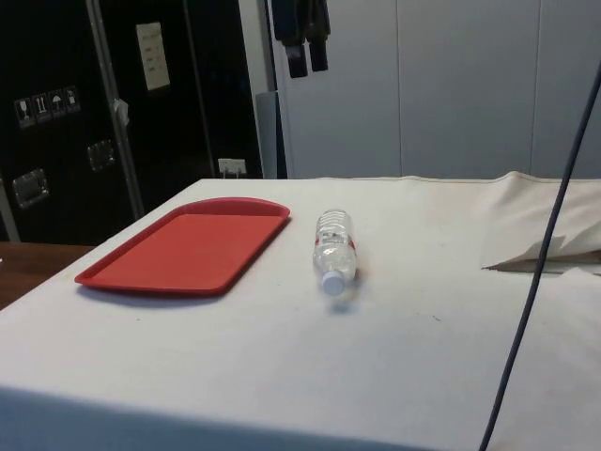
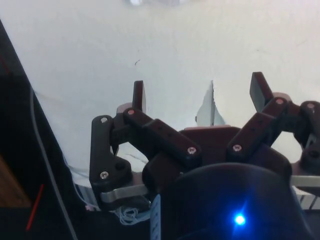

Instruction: Place the bottle upright on the tray.

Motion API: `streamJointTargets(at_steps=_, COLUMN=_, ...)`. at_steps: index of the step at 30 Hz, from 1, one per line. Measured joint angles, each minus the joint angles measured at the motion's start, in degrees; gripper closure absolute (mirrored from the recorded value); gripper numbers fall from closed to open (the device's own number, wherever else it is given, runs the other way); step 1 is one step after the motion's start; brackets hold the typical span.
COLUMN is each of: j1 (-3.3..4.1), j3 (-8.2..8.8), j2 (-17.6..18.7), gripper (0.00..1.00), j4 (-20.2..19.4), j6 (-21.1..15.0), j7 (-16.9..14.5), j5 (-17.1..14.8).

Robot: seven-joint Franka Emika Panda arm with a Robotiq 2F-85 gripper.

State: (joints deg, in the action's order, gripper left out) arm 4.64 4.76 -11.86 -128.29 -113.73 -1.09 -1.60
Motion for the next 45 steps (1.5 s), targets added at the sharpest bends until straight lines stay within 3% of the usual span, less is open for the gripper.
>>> streamJointTargets(at_steps=27, j1=0.00, j3=-5.04, j2=-1.0, gripper=0.00, j4=-9.2, j6=-10.1, j7=3.5, j5=0.0)
streamJointTargets(at_steps=45, j1=0.06, j3=-7.10, j2=0.3, gripper=0.00, j4=-10.1, j6=-12.3, j7=3.4, j5=0.8)
